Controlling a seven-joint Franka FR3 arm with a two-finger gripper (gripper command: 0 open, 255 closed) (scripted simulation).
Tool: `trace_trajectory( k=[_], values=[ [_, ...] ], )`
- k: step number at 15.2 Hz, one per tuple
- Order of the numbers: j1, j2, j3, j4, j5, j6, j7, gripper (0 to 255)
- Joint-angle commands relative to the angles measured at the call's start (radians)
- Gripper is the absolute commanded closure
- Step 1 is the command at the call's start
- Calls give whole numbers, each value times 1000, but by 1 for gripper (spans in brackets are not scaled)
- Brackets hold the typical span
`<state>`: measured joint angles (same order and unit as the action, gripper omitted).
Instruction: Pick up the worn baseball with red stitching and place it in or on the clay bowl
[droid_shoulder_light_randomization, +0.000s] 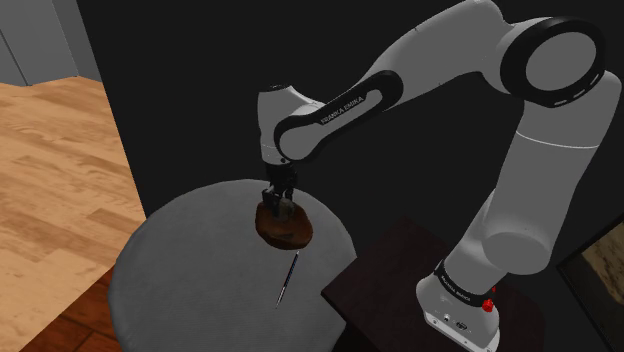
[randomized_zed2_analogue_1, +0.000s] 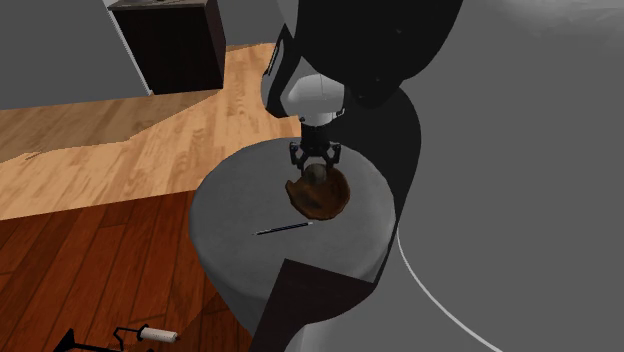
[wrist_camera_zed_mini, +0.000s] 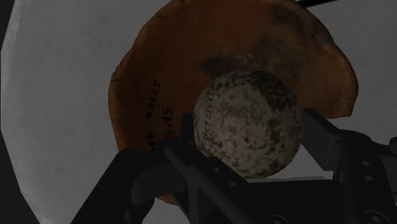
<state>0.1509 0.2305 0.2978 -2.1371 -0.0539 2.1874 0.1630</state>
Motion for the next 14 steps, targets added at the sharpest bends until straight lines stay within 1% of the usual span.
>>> trace_trajectory(
  k=[1, 2, 7, 11, 14],
  values=[
    [0, 0, 0, 0, 0, 0, 0, 255],
    [0, 0, 0, 0, 0, 0, 0, 0],
    [0, 0, 0, 0, 0, 0, 0, 0],
    [-5, -54, 5, 71, 21, -122, -15, 0],
    [-5, -54, 5, 71, 21, -122, -15, 0]
  ],
)
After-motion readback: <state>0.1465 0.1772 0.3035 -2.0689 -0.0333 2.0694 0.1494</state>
